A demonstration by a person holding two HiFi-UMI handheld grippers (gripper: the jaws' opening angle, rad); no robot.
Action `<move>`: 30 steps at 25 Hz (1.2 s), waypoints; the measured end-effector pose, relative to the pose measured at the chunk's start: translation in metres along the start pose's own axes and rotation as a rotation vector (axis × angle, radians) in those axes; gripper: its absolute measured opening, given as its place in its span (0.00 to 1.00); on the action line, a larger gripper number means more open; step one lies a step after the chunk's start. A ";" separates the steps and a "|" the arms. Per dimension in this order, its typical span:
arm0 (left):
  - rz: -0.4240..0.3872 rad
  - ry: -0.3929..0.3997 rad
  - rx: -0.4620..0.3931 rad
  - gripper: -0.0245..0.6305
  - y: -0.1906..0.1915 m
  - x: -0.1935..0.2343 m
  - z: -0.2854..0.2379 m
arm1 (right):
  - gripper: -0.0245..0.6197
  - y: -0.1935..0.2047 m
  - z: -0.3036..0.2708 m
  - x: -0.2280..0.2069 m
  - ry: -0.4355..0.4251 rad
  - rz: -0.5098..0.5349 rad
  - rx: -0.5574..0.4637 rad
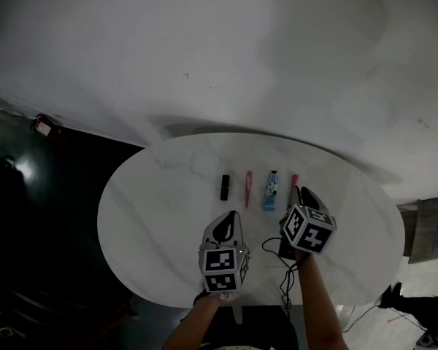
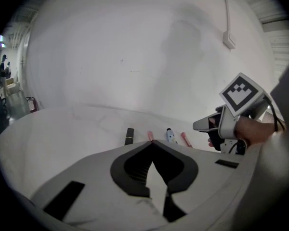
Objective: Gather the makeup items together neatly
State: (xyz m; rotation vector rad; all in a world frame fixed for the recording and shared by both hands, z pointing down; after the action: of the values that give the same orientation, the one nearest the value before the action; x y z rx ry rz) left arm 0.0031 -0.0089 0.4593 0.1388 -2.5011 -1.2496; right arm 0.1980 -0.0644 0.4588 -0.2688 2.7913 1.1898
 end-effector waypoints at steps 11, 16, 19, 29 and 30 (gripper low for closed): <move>-0.036 0.047 -0.057 0.10 -0.013 -0.016 0.031 | 0.06 0.047 0.068 0.042 -0.143 -0.041 -0.050; -0.054 0.062 -0.082 0.09 -0.017 -0.023 0.047 | 0.05 0.049 0.102 0.051 -0.118 -0.027 -0.165; -0.076 0.075 -0.107 0.10 -0.023 -0.028 0.058 | 0.05 0.049 0.120 0.050 -0.082 -0.034 -0.235; -0.119 0.104 -0.151 0.09 -0.029 -0.041 0.090 | 0.05 0.050 0.153 0.063 -0.065 0.016 -0.328; -0.121 0.104 -0.153 0.10 -0.028 -0.043 0.092 | 0.05 0.052 0.156 0.064 -0.064 0.021 -0.335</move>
State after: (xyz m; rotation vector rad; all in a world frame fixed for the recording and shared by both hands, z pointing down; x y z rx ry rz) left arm 0.0097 0.0538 0.3749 0.3134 -2.3293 -1.4386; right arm 0.1279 0.0756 0.3774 -0.2202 2.5354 1.6383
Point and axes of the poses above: the fingertips, and each gripper's own axes: z backward along the fingers, x to its left, y out of its underside, the point moved 4 cm from there along z, backward along the fingers, and after that the axes turned 1 degree about -x, right-handed, at the moved point
